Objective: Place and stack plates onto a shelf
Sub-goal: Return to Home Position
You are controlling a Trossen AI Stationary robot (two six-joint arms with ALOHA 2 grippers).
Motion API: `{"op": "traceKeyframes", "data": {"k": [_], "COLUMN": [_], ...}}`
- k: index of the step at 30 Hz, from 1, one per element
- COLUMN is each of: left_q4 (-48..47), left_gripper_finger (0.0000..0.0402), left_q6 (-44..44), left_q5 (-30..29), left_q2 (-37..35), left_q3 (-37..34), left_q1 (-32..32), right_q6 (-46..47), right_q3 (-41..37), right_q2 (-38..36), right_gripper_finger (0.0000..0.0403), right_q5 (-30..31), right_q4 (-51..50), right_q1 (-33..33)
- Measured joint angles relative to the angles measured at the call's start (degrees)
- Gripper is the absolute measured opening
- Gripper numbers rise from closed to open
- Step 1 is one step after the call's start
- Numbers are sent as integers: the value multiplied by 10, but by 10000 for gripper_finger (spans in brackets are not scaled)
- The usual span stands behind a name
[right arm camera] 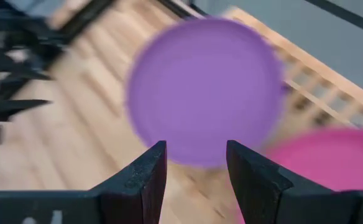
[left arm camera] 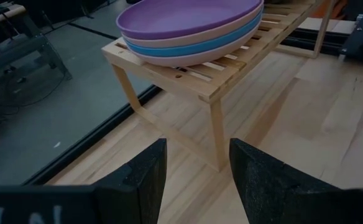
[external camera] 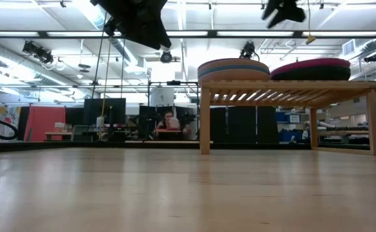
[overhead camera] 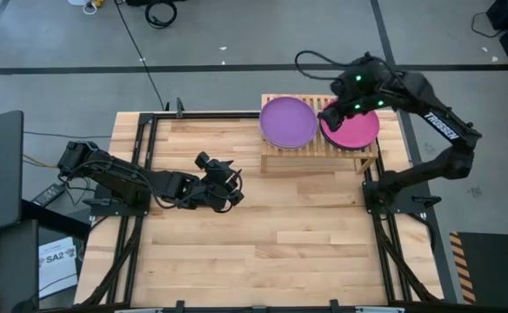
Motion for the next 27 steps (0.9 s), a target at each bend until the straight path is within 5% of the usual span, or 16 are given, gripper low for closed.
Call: {"op": "traceKeyframes", "data": {"k": [12, 20, 27], "left_q4": [72, 248, 270], "left_gripper_finger": [181, 181, 181], "left_q6": [80, 267, 304], "left_q5": [4, 136, 199], "left_q2": [0, -6, -75], "left_q3": [0, 0, 1], "left_q1": [0, 0, 0], "right_q6": [4, -25, -32], "right_q3": [0, 0, 0], "right_q2": [89, 148, 122], "right_gripper_finger": [171, 171, 171], "right_q5": [0, -20, -19], "right_q4": [187, 331, 367], "right_q1": [181, 241, 270]}}
